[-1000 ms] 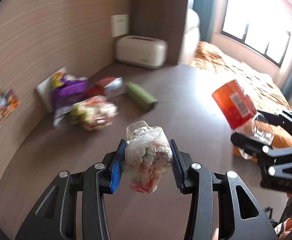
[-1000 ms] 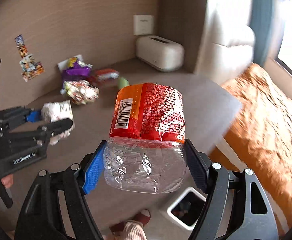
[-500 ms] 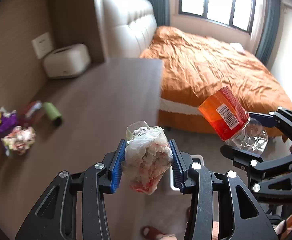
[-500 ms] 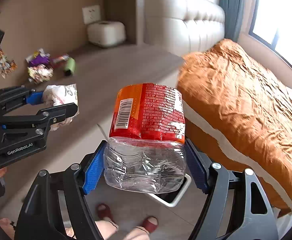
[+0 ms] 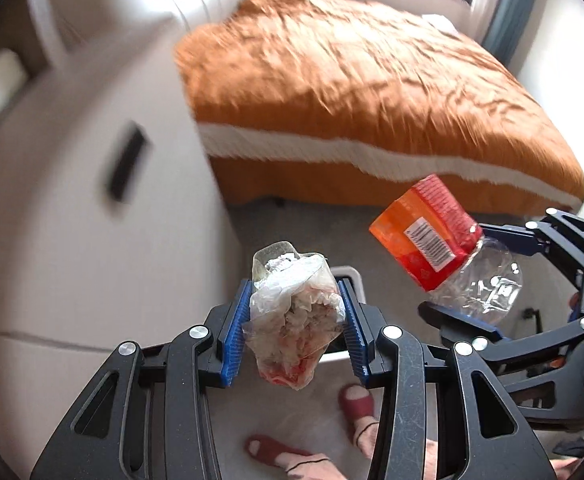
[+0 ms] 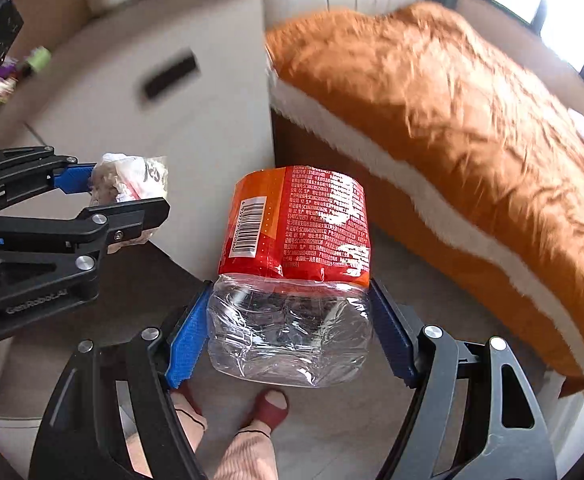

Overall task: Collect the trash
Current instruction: 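Carry the bag and bottle over the white bin and open both tools, then move both open tools back toward the desk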

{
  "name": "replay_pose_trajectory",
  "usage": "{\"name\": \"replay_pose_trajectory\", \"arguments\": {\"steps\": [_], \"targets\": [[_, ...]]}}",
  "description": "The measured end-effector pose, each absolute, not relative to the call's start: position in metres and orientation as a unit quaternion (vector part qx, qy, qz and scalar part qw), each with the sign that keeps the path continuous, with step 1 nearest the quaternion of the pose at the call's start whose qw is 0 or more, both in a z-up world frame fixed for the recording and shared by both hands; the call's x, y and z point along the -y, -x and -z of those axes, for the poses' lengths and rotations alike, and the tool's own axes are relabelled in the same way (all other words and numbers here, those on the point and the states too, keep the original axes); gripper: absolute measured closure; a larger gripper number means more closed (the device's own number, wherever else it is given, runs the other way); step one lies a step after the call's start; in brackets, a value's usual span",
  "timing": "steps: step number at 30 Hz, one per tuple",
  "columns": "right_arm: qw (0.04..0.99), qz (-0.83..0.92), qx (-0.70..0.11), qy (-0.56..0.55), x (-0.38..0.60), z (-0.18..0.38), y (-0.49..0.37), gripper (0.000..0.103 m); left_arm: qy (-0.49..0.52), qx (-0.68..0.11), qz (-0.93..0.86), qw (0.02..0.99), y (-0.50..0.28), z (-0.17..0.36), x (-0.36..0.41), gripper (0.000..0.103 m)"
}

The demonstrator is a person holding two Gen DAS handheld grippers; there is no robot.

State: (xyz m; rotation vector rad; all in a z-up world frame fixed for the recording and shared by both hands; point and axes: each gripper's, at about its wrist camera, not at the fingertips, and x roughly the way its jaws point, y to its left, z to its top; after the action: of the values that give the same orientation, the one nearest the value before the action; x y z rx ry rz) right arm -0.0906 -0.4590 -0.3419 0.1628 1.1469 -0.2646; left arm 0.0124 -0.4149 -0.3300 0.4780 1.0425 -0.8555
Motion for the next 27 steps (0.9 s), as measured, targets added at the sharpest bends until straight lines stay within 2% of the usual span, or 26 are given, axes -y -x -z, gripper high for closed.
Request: {"name": "replay_pose_trajectory", "arguments": {"steps": [9, 10, 11, 12, 13, 15, 19, 27], "targets": [[0.798, 0.084, -0.594, -0.058, 0.488, 0.502, 0.074, 0.028, -0.232, -0.523, 0.419, 0.705, -0.038, 0.498, 0.456, 0.06], [0.798, 0.079, -0.595, -0.055, 0.49, 0.517, 0.073, 0.027, -0.236, -0.528, 0.418, 0.7, -0.04, 0.518, 0.459, 0.054], [0.798, 0.072, -0.596, -0.054, 0.492, 0.53, 0.071, 0.017, -0.235, -0.534, 0.42, 0.696, -0.042, 0.53, 0.461, 0.042], [0.791, 0.063, -0.606, -0.051, 0.494, 0.549, 0.07, 0.006, -0.235, -0.543, 0.42, 0.688, -0.044, 0.553, 0.463, 0.008], [0.785, 0.059, -0.615, -0.045, 0.497, 0.566, 0.07, 0.005, -0.239, -0.541, 0.414, 0.692, -0.045, 0.564, 0.464, 0.005], [0.771, 0.055, -0.634, -0.038, 0.503, 0.593, 0.071, 0.005, -0.247, -0.555, 0.407, 0.682, -0.047, 0.589, 0.463, 0.005], [0.759, 0.056, -0.648, -0.03, 0.506, 0.609, 0.077, 0.005, -0.285, -0.563, 0.394, 0.668, -0.044, 0.616, 0.464, 0.005], [0.767, 0.067, -0.637, -0.034, 0.504, 0.576, 0.082, 0.005, -0.282, -0.554, 0.395, 0.677, -0.045, 0.581, 0.456, 0.005]]}}
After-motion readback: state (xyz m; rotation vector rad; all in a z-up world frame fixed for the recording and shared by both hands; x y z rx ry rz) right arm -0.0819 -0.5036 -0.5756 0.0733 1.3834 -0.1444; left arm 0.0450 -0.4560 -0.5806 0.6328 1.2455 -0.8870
